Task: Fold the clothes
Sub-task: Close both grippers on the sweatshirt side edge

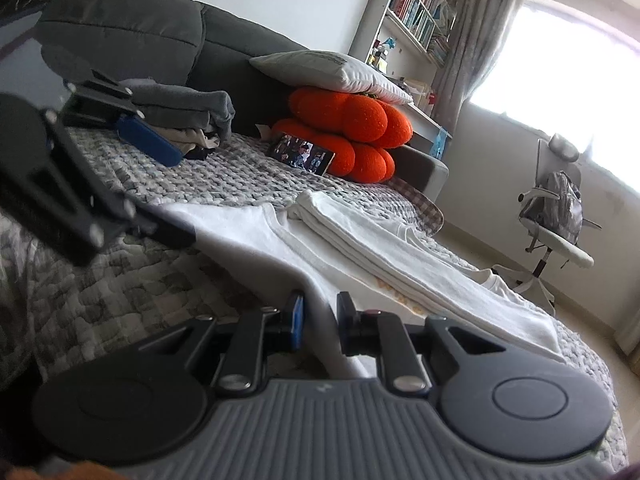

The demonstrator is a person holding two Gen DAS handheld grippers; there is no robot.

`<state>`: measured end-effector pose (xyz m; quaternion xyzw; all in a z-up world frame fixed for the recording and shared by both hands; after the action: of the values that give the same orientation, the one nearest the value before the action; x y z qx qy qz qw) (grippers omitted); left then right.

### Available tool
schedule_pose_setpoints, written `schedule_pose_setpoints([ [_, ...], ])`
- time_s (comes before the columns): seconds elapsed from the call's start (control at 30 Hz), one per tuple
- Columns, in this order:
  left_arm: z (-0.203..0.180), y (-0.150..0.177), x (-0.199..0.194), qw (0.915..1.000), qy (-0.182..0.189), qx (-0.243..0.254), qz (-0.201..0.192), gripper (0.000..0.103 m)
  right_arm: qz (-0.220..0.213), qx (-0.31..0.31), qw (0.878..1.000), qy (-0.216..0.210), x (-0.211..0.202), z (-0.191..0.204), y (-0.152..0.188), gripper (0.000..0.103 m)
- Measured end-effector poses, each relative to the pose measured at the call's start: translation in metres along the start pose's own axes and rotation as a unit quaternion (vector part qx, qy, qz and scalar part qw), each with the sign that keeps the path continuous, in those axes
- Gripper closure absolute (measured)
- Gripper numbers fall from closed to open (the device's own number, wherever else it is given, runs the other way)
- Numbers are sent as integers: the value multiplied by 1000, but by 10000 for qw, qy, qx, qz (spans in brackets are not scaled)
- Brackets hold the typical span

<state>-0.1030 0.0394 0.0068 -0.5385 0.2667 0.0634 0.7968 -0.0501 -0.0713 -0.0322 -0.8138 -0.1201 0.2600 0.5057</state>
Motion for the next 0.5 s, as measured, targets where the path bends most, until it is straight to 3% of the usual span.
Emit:
schedule_pose_setpoints([
  [0.17, -15, -2, 2, 9987, 10, 502, -67, 28, -11, -67, 10000, -48, -2, 1, 1, 86],
  [0.5, -21, -5, 11, 9956, 131, 921, -99, 32, -30, -24, 10000, -36, -2, -1, 2, 86],
])
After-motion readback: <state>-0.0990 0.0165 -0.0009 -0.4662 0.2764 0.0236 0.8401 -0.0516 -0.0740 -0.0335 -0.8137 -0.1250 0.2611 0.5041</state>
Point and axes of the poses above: each gripper's, at about its wrist camera, not at the fingertips, and x roughly the way its jaws point, z to its left, y to its underside, the point moved 5 cm from there along x, roughly the way its jaws point, and after that the axes turned 6 degrees about y, right-handed, at the moved point
